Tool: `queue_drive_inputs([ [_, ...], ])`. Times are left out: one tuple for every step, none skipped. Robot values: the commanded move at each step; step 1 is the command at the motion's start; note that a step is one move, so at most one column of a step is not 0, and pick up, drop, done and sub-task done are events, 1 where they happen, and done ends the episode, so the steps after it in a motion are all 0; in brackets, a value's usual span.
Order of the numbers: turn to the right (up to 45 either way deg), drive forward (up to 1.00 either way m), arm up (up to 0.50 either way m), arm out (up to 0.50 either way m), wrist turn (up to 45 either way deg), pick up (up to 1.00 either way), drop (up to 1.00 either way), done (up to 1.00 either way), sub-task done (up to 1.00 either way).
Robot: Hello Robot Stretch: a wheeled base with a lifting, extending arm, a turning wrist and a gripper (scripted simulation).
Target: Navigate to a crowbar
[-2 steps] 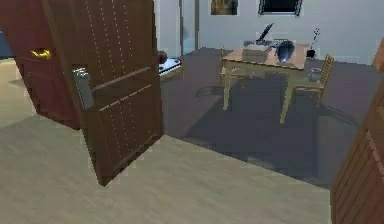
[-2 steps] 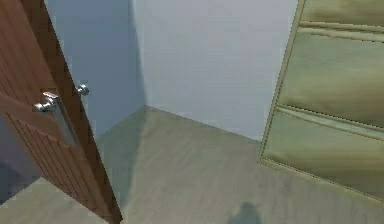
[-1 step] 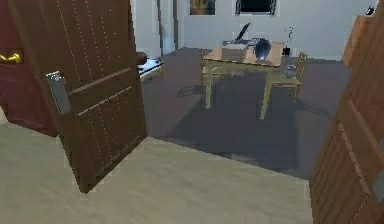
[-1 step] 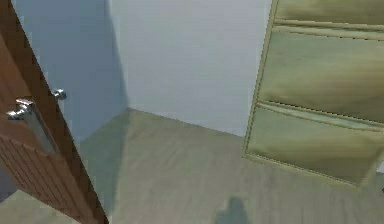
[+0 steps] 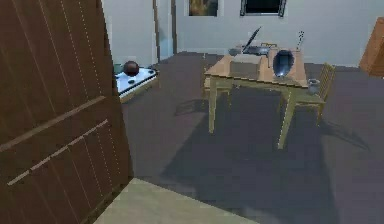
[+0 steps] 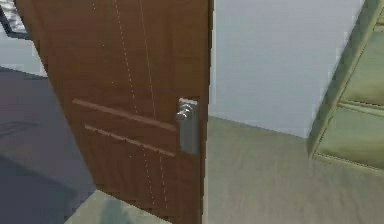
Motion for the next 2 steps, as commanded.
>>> queue_drive_inputs([
  [30.0, 0.00, 0.00, 0.00, 0.0, 0.00, 0.00, 0.00, 0.00],
  [0.0, 1.00, 0.00, 0.00, 0.0, 0.00, 0.00, 0.00, 0.00],
])
